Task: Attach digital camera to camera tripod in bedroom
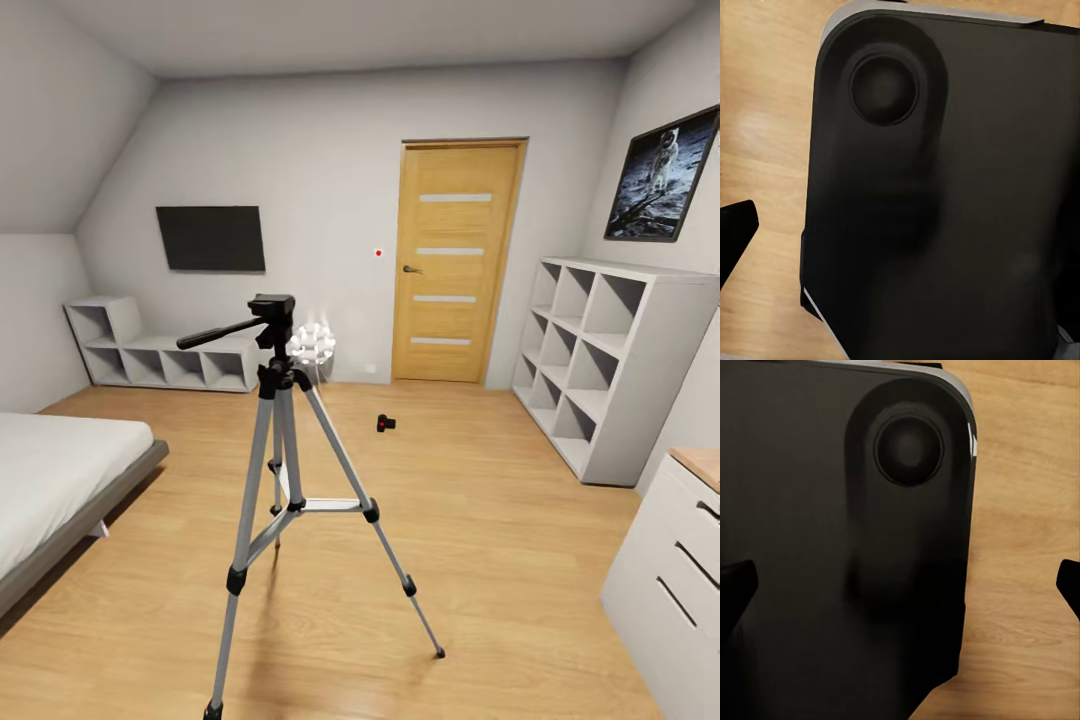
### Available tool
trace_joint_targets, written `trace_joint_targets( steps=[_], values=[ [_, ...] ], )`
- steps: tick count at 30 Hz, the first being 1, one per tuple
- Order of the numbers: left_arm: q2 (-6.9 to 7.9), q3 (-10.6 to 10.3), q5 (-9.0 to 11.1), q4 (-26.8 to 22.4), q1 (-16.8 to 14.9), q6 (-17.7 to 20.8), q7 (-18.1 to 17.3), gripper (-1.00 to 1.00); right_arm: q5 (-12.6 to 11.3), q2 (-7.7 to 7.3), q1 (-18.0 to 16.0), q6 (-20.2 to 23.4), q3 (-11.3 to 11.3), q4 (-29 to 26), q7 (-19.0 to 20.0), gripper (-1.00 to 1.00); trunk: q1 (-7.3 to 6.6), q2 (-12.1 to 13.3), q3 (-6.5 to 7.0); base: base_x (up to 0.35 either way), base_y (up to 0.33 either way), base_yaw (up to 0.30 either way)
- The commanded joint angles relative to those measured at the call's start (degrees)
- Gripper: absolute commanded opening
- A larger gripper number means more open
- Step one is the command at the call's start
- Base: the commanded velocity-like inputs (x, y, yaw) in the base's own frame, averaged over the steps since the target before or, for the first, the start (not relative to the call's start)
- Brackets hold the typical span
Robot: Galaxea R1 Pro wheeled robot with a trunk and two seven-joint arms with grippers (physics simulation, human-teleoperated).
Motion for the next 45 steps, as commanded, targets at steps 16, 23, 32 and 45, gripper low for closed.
trace_joint_targets(
  steps=[16,23,32,45],
  values=[
    [-0.01,0.07,0.53,-0.04,0.01,-0.1,-0.01,1.0,0.13,-0.28,-0.01,-0.08,0.14,0.0,0.01,1.0,0.0,-0.02,-0.04,0.0,0.0,-0.006],
    [-0.01,0.1,0.53,-0.04,0.01,-0.11,-0.01,1.0,0.13,-0.29,-0.01,-0.08,0.14,0.0,0.01,1.0,0.0,-0.02,-0.04,0.0,0.0,0.0],
    [-0.22,0.76,1.19,-0.7,0.01,-0.76,-0.66,1.0,0.78,-0.92,-0.01,-0.74,0.52,0.07,-0.15,1.0,0.0,-0.02,-0.04,0.0,0.0,0.0],
    [-0.23,4.1,5.36,-1.27,0.01,-1.59,-0.33,1.0,3.85,-3.17,-0.01,-1.38,0.59,0.01,-0.16,1.0,0.0,-0.02,-0.04,0.0,0.0,0.0]
  ],
)
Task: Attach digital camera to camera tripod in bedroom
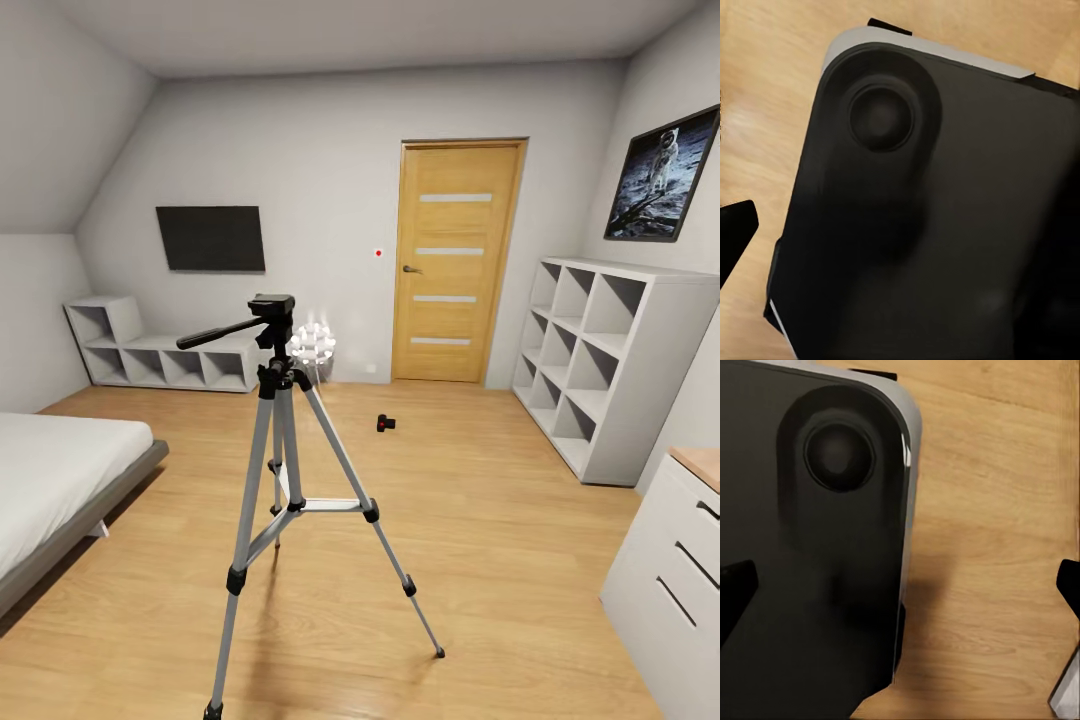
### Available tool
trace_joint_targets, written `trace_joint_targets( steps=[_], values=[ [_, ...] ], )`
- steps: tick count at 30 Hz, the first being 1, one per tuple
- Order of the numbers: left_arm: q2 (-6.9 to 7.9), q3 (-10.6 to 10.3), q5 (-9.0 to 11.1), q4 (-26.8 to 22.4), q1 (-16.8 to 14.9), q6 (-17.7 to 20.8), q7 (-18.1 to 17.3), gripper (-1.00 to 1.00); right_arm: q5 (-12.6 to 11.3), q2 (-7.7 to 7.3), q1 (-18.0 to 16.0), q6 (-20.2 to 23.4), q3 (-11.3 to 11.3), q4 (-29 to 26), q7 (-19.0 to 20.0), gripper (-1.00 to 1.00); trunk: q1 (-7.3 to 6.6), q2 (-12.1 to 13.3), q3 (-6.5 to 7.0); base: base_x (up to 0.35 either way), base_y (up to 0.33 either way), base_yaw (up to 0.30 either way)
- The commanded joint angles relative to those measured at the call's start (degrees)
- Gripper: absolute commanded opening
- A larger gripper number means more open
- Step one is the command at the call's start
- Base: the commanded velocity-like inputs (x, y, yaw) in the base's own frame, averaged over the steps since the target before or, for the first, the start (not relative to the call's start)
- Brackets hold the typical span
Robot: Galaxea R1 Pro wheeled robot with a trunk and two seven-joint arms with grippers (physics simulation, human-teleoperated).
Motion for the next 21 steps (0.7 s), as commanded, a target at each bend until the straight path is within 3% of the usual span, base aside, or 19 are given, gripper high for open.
trace_joint_targets(
  steps=[1,7,21],
  values=[
    [-0.01,0.74,0.4,-0.05,0.01,-0.12,-0.02,1.0,0.73,-0.33,-0.01,-0.14,0.08,0.0,-0.04,1.0,0.0,-0.02,-0.04,0.0,0.0,0.0],
    [0.01,2.55,2.32,-0.05,0.01,-0.17,0.01,1.0,2.56,-0.51,-0.01,-0.09,0.08,0.0,-0.04,1.0,0.0,-0.02,-0.04,0.0,0.0,0.0],
    [0.02,2.8,2.68,-0.05,0.01,-0.19,0.02,1.0,2.75,-0.59,-0.01,-0.75,0.02,0.0,-0.06,1.0,0.0,-0.02,-0.04,0.0,0.0,0.004]
  ],
)
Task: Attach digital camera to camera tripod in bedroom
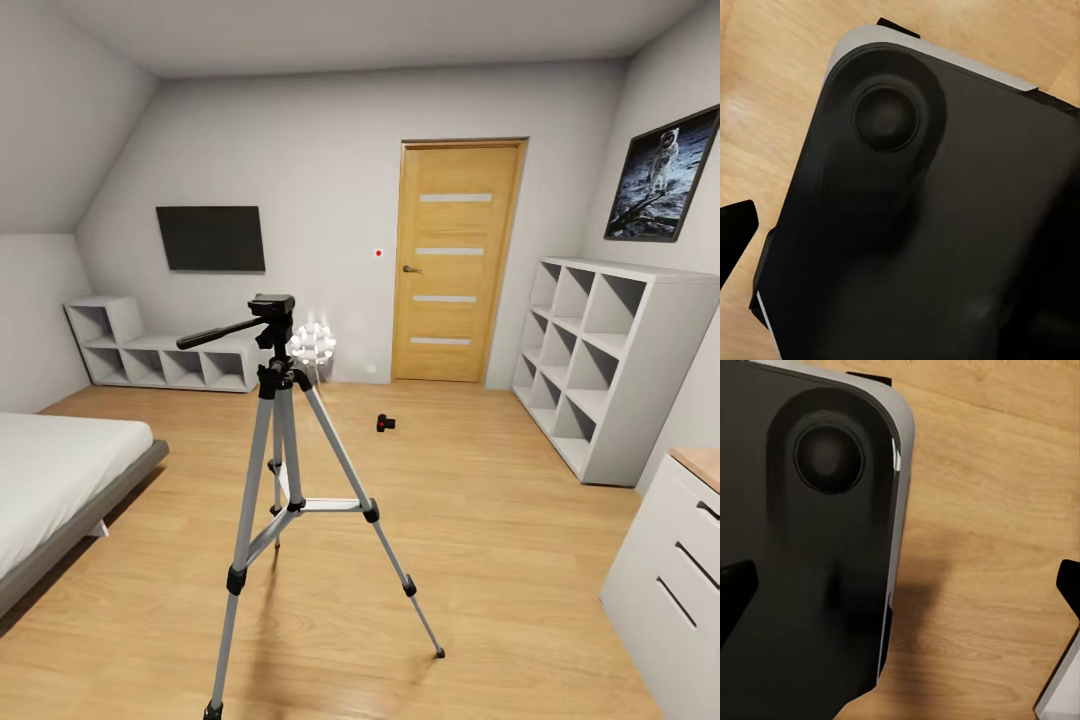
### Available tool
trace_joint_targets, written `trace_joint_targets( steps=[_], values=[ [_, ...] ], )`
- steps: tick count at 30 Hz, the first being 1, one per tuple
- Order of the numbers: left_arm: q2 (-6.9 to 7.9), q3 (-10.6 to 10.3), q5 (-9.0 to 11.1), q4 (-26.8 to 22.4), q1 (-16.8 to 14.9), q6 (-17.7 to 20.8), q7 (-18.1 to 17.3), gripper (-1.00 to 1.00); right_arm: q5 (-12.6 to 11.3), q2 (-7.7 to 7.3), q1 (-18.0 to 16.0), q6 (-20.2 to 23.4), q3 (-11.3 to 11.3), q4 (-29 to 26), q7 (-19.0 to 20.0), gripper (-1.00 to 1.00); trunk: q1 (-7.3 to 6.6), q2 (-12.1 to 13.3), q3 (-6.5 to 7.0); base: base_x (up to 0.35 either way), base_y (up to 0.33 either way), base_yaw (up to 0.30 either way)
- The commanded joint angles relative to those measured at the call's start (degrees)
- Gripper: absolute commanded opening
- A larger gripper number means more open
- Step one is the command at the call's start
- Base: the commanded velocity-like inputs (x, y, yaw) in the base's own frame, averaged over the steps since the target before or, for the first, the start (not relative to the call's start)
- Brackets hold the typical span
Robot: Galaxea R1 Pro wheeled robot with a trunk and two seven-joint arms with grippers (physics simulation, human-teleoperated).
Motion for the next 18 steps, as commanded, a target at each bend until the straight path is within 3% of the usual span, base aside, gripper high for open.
trace_joint_targets(
  steps=[1,18],
  values=[
    [-0.02,0.45,0.04,-0.05,0.01,-0.09,-0.03,1.0,0.54,-0.03,-0.01,-0.25,0.06,0.0,-0.06,1.0,0.0,-0.02,-0.04,0.0,0.0,0.05],
    [-0.05,0.48,0.07,-0.05,0.01,-0.09,-0.03,1.0,0.47,-0.03,-0.01,-1.28,0.11,0.09,-0.04,1.0,0.0,-0.02,-0.04,0.0,0.0,0.031]
  ],
)
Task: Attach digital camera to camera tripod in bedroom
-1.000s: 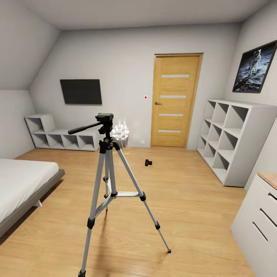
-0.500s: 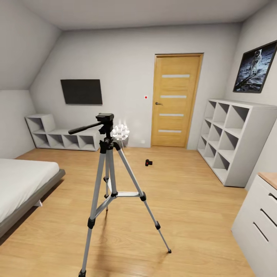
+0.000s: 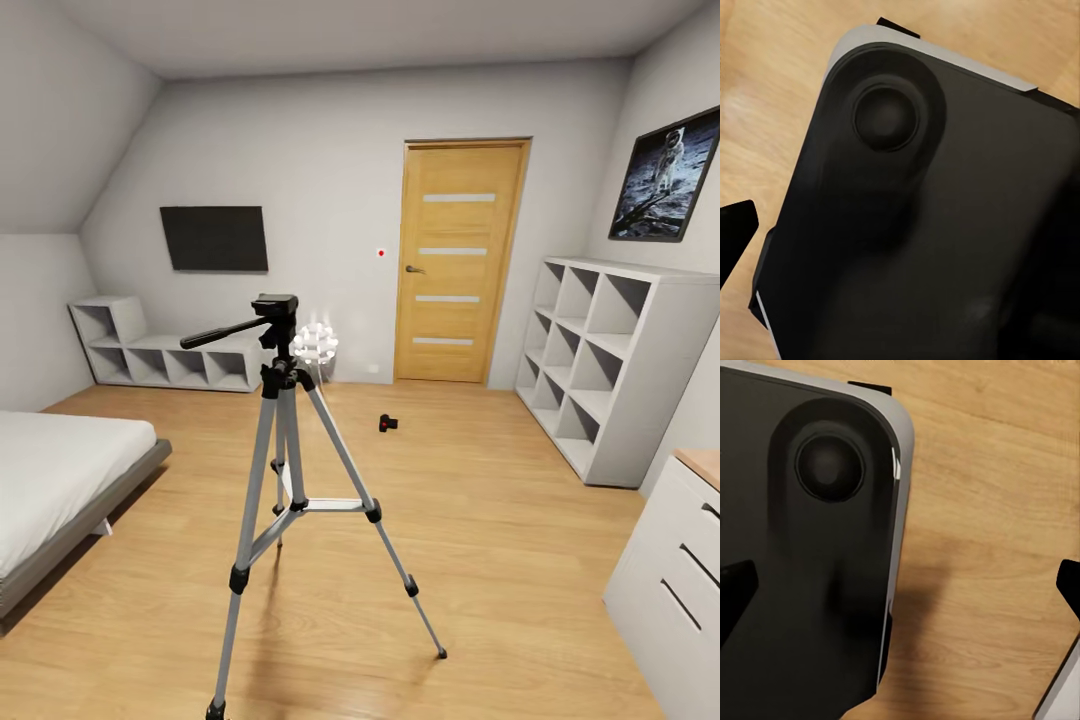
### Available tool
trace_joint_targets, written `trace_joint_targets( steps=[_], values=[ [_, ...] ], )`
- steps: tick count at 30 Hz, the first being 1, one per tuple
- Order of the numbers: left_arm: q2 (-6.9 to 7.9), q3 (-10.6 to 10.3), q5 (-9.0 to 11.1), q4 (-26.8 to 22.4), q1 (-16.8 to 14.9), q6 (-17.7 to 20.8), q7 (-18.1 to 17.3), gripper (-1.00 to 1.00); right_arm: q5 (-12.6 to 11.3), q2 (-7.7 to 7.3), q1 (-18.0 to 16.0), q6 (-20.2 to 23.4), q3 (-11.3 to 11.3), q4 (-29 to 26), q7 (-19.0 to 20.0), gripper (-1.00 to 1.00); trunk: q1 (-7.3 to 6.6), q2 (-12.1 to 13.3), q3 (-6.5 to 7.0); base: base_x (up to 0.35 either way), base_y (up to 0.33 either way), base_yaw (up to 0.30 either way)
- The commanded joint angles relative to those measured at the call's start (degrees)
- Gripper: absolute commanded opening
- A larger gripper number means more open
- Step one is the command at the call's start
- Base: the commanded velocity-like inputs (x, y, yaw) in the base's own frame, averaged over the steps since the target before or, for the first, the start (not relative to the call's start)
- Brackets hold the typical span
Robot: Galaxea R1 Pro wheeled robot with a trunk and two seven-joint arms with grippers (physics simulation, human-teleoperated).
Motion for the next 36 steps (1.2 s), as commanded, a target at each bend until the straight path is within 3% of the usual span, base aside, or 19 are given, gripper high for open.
trace_joint_targets(
  steps=[1,30,36],
  values=[
    [-0.02,0.44,0.04,-0.05,0.01,-0.08,-0.03,1.0,0.53,-0.03,-0.01,-0.16,0.07,0.01,-0.06,1.0,0.0,-0.02,-0.04,0.0,0.0,0.139],
    [-0.08,0.44,0.02,-0.05,0.01,-0.08,-0.03,1.0,0.53,-0.13,-0.01,-0.24,-0.09,0.01,-0.08,1.0,0.0,-0.02,-0.04,0.0,0.0,0.249],
    [-0.09,0.44,-0.01,-0.05,0.01,-0.09,-0.03,1.0,0.47,-0.15,-0.01,-0.25,-0.13,0.01,-0.08,1.0,0.0,-0.02,-0.04,0.0,0.0,0.117]
  ],
)
